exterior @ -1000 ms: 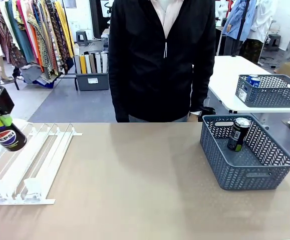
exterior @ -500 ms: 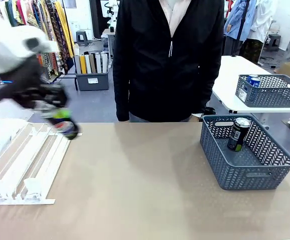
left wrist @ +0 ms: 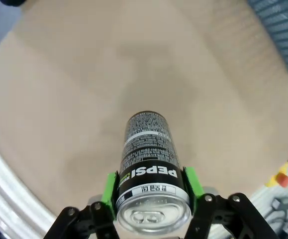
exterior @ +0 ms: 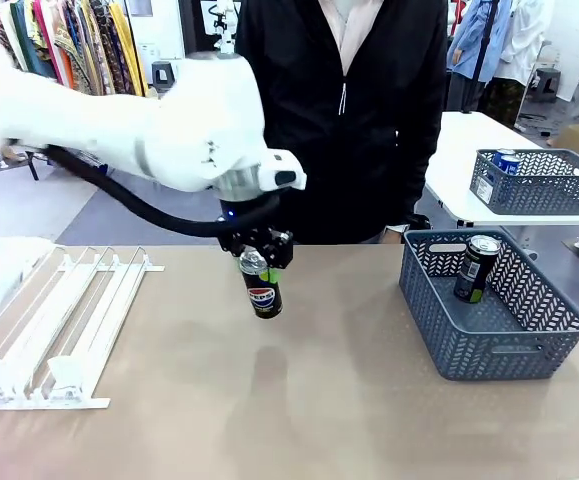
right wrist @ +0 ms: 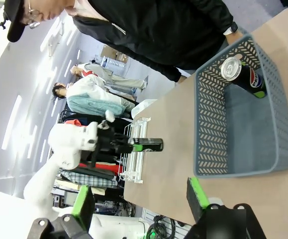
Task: Retrieve and store the cans from the dispenser.
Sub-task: Pick up one can from the Automatic Can Dispenser and place it in the middle of the table.
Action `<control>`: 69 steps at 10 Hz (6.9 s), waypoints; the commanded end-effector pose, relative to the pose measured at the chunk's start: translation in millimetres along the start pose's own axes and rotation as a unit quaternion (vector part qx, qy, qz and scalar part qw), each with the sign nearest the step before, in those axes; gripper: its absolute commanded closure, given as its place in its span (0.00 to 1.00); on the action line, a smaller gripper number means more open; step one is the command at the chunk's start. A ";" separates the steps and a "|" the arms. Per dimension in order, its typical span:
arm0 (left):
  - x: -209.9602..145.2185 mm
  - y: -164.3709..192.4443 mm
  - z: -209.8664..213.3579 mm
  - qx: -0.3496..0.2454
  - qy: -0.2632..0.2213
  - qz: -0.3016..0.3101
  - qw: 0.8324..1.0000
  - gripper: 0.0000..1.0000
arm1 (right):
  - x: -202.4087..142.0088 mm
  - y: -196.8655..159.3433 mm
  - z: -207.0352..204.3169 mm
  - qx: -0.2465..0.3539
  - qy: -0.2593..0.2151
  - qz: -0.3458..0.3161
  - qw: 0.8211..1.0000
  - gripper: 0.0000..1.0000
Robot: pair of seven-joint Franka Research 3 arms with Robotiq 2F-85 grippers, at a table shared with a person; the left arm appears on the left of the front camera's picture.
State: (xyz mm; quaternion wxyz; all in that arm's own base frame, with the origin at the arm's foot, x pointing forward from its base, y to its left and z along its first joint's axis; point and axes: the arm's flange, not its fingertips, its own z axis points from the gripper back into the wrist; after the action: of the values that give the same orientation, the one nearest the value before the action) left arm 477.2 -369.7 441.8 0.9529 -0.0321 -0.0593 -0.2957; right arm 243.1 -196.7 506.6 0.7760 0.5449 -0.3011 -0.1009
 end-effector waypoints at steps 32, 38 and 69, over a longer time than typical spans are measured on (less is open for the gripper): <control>-398.5 318.5 77.3 -0.439 -0.309 0.397 0.744 0.00 | 3.3 1.6 -1.3 0.012 -0.009 0.012 1.000 0.00; -398.5 318.5 77.3 -0.439 -0.309 0.397 0.744 0.00 | 3.3 1.6 -1.3 0.012 -0.009 0.012 1.000 0.00; -398.5 318.5 77.3 -0.439 -0.309 0.397 0.744 0.00 | 3.3 1.6 -1.3 0.012 -0.009 0.012 1.000 0.00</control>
State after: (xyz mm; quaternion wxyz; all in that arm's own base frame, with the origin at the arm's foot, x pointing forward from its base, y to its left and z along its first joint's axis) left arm 325.8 123.7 455.1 0.7951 -0.5555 -0.1997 0.1391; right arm 243.0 -196.9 506.5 0.7761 0.5447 -0.3011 -0.1012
